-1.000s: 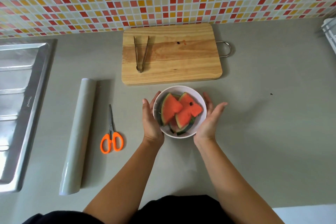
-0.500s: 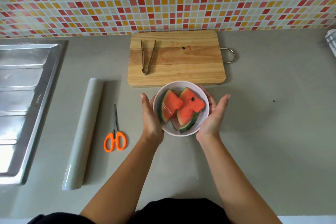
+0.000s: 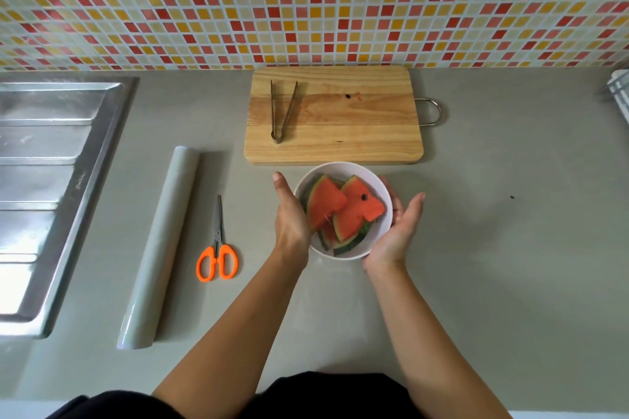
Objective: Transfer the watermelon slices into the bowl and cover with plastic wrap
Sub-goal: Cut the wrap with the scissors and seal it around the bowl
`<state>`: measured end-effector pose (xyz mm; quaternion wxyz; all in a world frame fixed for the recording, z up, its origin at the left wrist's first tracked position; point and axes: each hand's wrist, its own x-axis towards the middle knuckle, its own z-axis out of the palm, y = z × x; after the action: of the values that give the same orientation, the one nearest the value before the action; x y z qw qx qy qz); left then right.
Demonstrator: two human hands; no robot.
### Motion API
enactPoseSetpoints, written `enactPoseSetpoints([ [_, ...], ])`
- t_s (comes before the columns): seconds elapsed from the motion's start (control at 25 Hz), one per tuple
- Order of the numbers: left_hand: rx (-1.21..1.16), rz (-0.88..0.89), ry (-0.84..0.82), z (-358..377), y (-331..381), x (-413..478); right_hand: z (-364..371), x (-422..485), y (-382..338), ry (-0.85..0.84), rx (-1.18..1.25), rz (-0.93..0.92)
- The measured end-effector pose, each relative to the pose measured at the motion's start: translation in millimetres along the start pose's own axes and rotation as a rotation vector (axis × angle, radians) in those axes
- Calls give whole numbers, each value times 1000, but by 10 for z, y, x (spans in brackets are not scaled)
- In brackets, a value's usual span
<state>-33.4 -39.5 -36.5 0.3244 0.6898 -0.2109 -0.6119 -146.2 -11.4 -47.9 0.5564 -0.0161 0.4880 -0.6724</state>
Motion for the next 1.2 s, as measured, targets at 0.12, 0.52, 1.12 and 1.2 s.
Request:
enactPoseSetpoints([
  [0.12,5,-24,16,7,-26,5,-39,30,17,20,-30,9],
  [0.52,17,280,21,-223,-154,141,-106,-97,-66,273,-503,-235],
  [1.12,-114,448,-171,-314,-9,374,-115,-15,173,-3,-361,-230],
  [1.2,-117,413,-282,-154,25,370,-11,13,211,41,-304,-216],
])
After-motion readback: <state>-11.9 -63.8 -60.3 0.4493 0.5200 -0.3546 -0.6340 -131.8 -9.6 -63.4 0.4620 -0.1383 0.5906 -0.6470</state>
